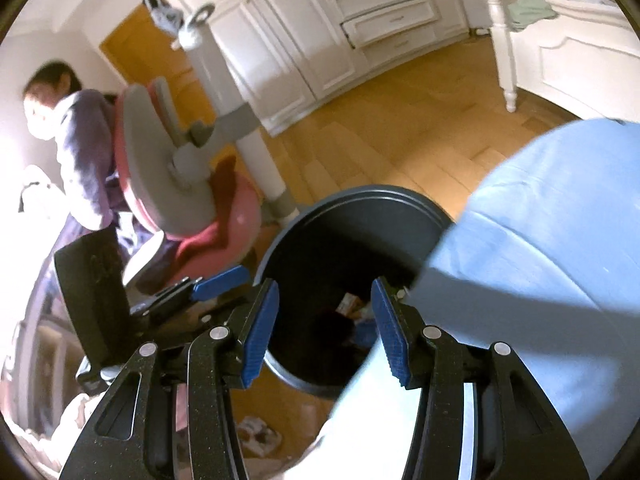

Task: Collect trash
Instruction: 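Grasp the gold stick with the right tool while the left tool grasps the black snack packet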

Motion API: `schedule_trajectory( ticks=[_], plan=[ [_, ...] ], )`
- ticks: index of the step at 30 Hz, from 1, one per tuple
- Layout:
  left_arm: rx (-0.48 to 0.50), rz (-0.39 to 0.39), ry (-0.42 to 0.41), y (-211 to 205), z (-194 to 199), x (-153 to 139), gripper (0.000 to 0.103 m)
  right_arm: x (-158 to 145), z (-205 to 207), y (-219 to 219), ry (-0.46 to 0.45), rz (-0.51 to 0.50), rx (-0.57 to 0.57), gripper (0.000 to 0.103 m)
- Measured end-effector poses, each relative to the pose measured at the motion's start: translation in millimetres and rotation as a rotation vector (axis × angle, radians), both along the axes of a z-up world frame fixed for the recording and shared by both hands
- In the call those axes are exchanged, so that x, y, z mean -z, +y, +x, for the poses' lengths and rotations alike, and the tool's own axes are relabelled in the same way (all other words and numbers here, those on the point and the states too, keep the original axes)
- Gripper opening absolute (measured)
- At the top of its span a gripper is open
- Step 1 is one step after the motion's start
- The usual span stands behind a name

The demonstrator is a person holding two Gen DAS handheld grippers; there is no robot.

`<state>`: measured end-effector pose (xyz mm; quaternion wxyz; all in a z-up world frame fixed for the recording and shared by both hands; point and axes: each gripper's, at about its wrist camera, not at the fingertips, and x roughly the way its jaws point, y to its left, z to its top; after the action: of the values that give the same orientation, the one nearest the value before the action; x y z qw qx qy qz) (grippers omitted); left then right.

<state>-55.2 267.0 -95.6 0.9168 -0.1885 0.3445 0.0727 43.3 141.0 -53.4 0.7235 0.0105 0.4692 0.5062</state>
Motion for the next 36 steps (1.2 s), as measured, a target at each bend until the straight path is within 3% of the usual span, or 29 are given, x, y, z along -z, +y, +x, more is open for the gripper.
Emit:
schedule_trajectory(
  ticks=[8,9,11,13,19,22,28,36],
  plan=[
    [0.176,0.024,-0.037,-73,39,-32,0.064,-21,18,-107,-0.024,0.078,0.148,0.049],
    [0.203,0.032,-0.038,-87,46,-36,0.069,-23,21,-120,-0.032,0.08,0.165,0.051],
    [0.246,0.048,-0.042,-109,58,-41,0.073,-29,30,-160,-0.067,0.083,0.234,0.063],
    [0.299,0.065,-0.035,-135,75,-45,0.074,-31,42,-195,-0.066,0.091,0.295,0.063],
    [0.421,0.091,-0.002,-201,129,-47,0.074,-46,100,-297,-0.064,0.09,0.52,0.066],
    [0.468,0.1,0.021,-225,154,-43,0.075,-41,142,-331,-0.029,0.011,0.619,0.066],
    [0.512,0.181,0.106,-270,205,-25,0.075,-11,207,-346,0.049,-0.119,0.675,0.065],
    [0.526,0.265,0.211,-290,235,0,0.075,17,239,-322,0.062,-0.221,0.624,0.044]
  ],
)
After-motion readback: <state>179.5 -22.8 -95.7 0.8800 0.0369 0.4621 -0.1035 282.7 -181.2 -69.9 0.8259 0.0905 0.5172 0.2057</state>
